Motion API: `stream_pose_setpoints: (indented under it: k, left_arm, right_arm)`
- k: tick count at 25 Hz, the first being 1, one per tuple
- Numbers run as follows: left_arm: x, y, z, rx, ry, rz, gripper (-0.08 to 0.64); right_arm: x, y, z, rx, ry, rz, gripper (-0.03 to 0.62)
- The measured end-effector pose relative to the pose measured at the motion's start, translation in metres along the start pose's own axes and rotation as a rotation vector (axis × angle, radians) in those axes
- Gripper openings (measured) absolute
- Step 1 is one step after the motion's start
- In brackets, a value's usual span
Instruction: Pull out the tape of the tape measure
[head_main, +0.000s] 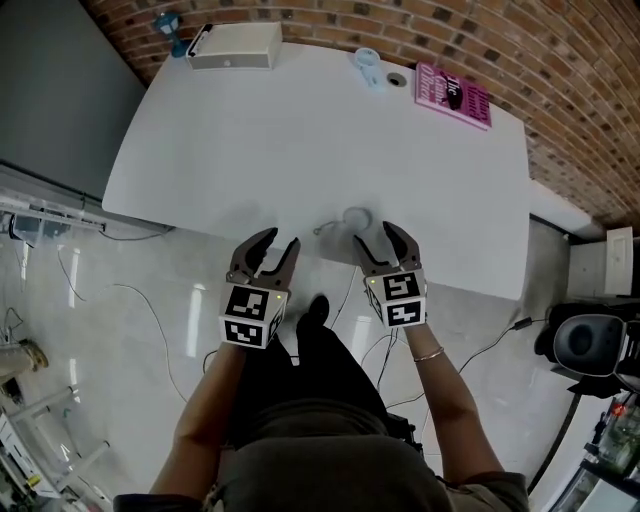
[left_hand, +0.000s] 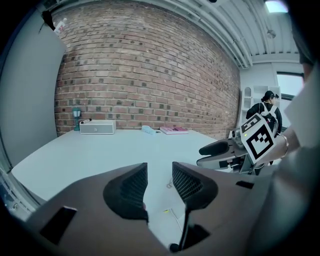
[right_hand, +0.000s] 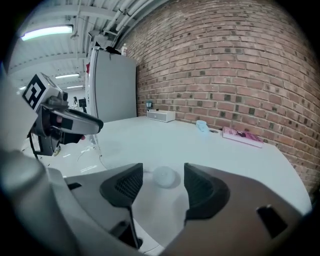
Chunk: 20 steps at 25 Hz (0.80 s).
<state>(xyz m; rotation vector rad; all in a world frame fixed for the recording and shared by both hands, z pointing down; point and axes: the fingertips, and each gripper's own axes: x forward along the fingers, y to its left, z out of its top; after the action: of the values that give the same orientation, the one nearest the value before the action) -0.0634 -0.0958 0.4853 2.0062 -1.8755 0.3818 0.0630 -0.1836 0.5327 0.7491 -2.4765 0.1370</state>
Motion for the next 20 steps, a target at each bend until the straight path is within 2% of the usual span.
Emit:
stream_pose_setpoints:
  k: [10, 20]
  left_arm:
    - [-0.004, 0.005, -0.009, -0.033, 0.017, 0.036, 0.166]
    - [-0.008, 0.015, -0.017, -0.074, 0.019, 0.061, 0.164]
  right_arm:
    - [0.036, 0.002, -0.010, -0.050, 0.060, 0.037, 0.281]
    - [0.054, 0.001, -0.024, -0.055, 0.132, 0.042, 0.282]
